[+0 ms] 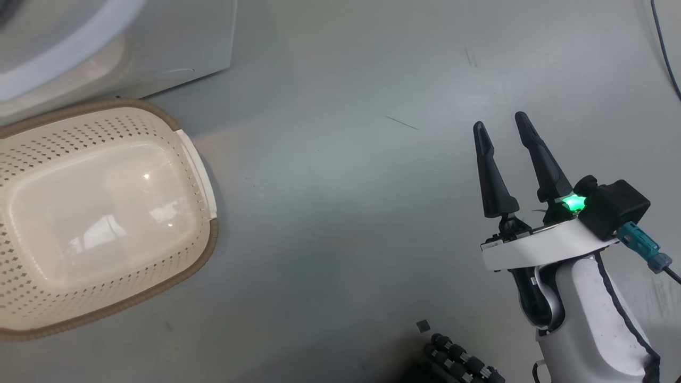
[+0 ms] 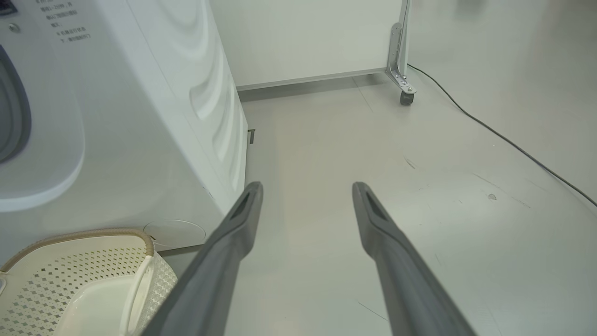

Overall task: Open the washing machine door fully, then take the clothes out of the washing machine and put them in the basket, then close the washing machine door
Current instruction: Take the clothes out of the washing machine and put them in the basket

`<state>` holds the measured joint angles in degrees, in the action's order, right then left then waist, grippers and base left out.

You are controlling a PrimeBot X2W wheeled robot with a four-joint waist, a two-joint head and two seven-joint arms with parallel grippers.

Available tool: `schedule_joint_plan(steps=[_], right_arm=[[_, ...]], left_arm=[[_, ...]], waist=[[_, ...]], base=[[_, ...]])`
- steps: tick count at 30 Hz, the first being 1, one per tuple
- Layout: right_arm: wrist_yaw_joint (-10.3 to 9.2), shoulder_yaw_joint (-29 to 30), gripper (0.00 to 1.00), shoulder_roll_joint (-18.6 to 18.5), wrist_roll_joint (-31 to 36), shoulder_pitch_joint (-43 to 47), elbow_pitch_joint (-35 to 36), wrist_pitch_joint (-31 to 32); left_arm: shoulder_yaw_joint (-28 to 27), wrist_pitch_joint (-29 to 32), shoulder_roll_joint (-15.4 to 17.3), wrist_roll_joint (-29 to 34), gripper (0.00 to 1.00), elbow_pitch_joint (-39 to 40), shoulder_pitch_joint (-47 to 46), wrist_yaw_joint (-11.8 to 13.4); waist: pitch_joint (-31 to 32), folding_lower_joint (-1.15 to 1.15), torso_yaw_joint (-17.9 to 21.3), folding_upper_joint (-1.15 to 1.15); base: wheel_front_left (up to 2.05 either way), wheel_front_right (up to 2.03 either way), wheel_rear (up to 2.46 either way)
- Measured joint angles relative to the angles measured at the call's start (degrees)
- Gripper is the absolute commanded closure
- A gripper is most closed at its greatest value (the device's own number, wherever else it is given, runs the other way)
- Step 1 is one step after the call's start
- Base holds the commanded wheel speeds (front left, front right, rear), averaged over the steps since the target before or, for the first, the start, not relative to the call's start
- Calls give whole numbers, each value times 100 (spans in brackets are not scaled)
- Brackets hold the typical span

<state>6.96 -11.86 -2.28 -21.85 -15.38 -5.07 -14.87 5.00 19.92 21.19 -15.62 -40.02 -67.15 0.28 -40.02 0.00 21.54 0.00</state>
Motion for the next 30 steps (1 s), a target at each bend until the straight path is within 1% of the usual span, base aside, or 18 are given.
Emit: schedule_joint_plan(steps=[6,10,20,30], right_arm=[[0,71,0,-1,93,-1,-36,0],[1,90,0,-1,175,-1,-73,0],[1,255,0,-4,398,124,-134,0],[2,348,0,-97,541,423,-187,0]], left_arm=[[-13,-461,-71,-14,100,118,99,-44],[-86,-850,-112,-68,100,223,336,-60],[-158,-1903,-478,-205,100,570,1270,-60],[-155,-2722,-900,-312,100,847,2451,-57]], waist=[[113,0,-163,0],[225,0,-253,0],[603,0,-482,0],[1080,0,-745,0]], base=[[0,0,0],[0,0,0],[0,0,0],[0,0,0]])
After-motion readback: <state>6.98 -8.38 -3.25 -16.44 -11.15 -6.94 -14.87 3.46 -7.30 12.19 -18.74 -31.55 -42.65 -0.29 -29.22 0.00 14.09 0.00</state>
